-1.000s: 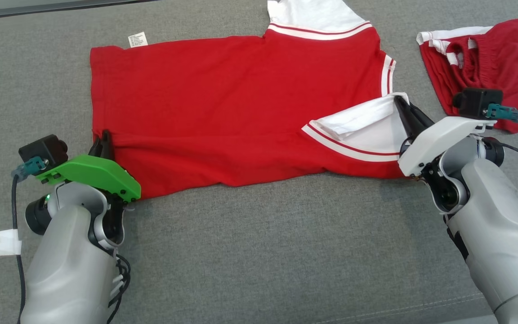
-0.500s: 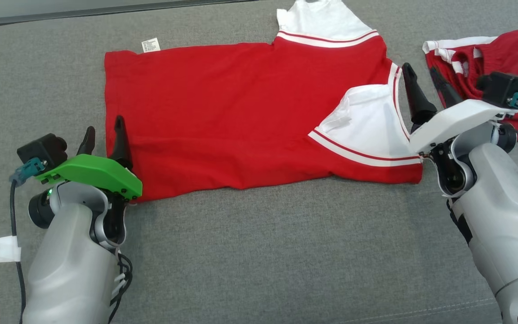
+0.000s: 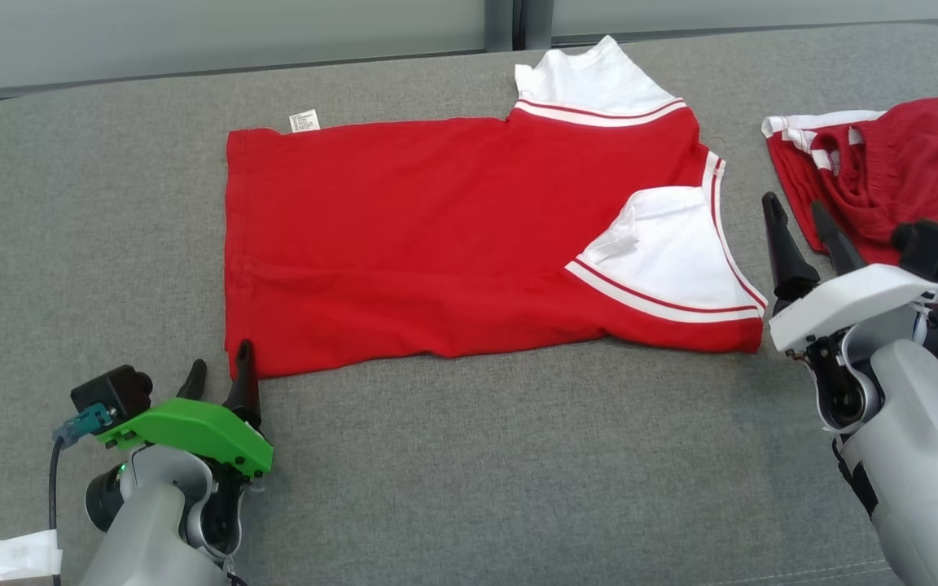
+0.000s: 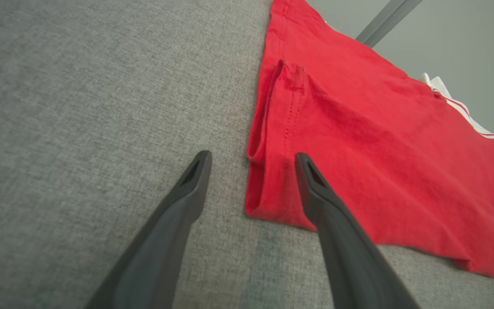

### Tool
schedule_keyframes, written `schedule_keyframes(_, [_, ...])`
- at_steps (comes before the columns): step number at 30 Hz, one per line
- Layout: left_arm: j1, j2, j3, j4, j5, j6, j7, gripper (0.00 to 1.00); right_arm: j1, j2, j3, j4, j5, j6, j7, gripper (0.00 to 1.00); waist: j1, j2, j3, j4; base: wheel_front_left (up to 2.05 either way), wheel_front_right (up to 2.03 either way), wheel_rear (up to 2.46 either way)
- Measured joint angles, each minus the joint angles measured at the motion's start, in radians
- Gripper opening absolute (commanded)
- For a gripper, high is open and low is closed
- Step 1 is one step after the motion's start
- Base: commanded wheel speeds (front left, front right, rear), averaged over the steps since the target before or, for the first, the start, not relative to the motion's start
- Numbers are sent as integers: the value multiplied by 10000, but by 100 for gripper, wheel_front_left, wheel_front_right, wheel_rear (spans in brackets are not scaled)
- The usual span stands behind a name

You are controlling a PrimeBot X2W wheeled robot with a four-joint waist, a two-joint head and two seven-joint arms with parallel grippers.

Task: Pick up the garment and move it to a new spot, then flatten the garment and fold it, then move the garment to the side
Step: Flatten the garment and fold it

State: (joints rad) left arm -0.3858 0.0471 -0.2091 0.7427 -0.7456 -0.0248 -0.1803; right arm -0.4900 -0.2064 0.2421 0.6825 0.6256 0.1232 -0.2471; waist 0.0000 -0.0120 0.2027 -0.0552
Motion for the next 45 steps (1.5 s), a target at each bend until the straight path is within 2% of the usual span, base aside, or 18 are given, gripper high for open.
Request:
schedule_keyframes(6, [233, -17, -155, 105, -102, -105, 182, 100, 771, 148, -13, -224, 90, 0, -2, 100, 0, 0, -295, -9, 0, 0, 0])
schedule_keyframes(17, [223, -31, -222, 234, -188, -104, 334, 98, 1402, 265, 320, -575, 107, 0, -2, 100, 0, 0, -337, -437, 0, 0, 0])
schedule_keyframes(18, [213, -36, -222, 234, -205, -104, 330, 76, 1493, 244, 322, -573, 123, 0, -2, 100, 0, 0, -329, -456, 0, 0, 0])
schedule_keyframes(19, [209, -38, -205, 232, -311, -104, 324, 45, 1579, 240, 322, -556, 194, 0, -2, 100, 0, 0, -318, -463, 0, 0, 0])
schedule_keyframes(20, [200, -46, -203, 232, -393, -104, 297, 33, 1672, 236, 324, -533, 253, 0, -2, 100, 0, 0, -309, -464, 0, 0, 0])
schedule_keyframes(21, [192, -46, -199, 226, -431, -104, 280, 7, 1752, 242, 343, -510, 286, 0, -2, 100, 0, 0, -300, -463, 0, 0, 0])
schedule_keyframes(22, [181, -54, -186, 215, -454, -104, 201, 0, 1801, 249, 355, -497, 311, 0, -2, 100, 0, 0, -289, -460, 0, 0, 0])
schedule_keyframes(29, [127, -84, -263, 221, -491, -104, 190, 0, 1860, 477, 548, -290, 650, 0, 31, 100, 0, 0, -184, -408, 0, 0, 0])
schedule_keyframes(37, [-159, -117, -539, 215, -491, -150, 105, 0, 1778, 623, 627, 107, 1170, 0, 550, 100, 0, 0, 44, -212, 0, 0, 0])
schedule_keyframes(38, [-160, -121, -541, 219, -491, -150, 73, 0, 1708, 685, 652, 140, 1214, 0, 593, 84, 0, 0, 68, -191, 0, 0, 0])
schedule_keyframes(39, [-163, -128, -546, 219, -491, -150, 21, 0, 1642, 748, 669, 146, 1256, 0, 610, 56, 0, 0, 86, -176, 0, 0, 0])
schedule_keyframes(42, [-205, -136, -566, 228, -491, -150, 17, 0, 1464, 836, 759, 184, 1436, 0, 719, 27, 0, 0, 129, -150, 0, 0, 0])
schedule_keyframes(44, [-255, -138, -589, 236, -493, -150, -10, 0, 1406, 813, 813, 199, 1498, 0, 719, 0, 0, 0, 150, -145, 0, 0, 0])
schedule_keyframes(45, [-274, -138, -606, 238, -493, -150, -12, 0, 1382, 803, 828, 205, 1501, 0, 719, 0, 0, 0, 157, -144, 0, 0, 0])
